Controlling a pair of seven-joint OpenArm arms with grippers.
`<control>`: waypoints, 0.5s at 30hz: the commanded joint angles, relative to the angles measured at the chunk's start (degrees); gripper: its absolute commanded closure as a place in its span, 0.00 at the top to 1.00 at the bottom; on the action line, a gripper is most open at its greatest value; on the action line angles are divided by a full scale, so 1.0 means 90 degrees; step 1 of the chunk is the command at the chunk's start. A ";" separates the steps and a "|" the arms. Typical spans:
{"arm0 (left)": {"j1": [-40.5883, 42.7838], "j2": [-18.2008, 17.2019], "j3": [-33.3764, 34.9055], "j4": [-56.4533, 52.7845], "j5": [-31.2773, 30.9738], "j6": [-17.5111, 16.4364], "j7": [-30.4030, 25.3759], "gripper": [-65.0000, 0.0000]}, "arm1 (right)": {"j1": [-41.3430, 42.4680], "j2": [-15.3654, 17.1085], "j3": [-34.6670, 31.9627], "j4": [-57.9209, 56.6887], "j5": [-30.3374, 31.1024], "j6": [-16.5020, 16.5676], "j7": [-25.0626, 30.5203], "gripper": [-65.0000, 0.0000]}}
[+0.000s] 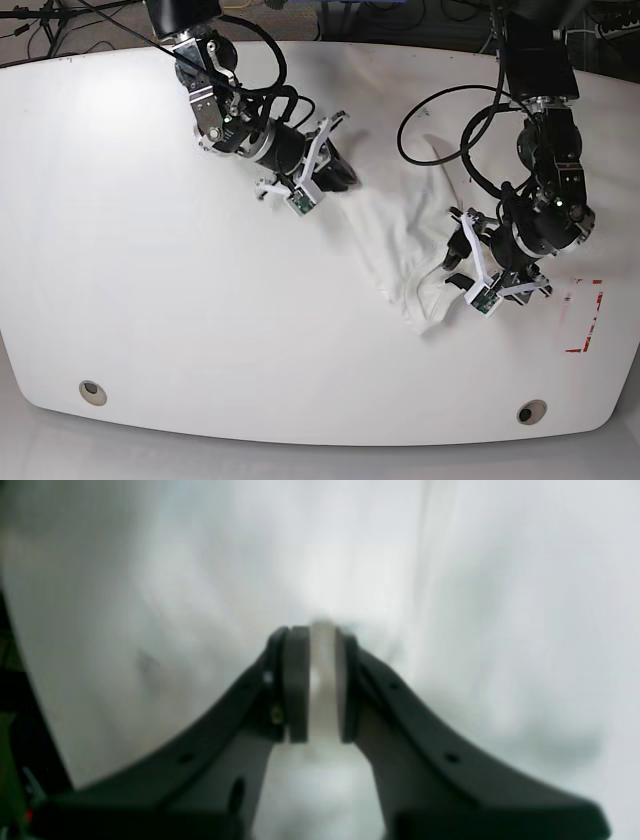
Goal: Fold the T-shirt properly
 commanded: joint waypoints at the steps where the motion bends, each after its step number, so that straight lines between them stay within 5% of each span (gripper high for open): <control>1: 0.0168 0.0027 0.0035 0.0447 -0.0124 -0.0026 -0.0066 0.58 | 0.0391 -0.0033 -0.0017 0.0282 0.0111 0.0008 -0.0084 0.13; 15: 0.1350 0.0427 0.0054 0.0525 -0.0085 -0.0026 -0.0096 0.58 | 0.1749 -0.0687 -0.0154 -0.1457 0.0052 0.0018 0.0238 0.13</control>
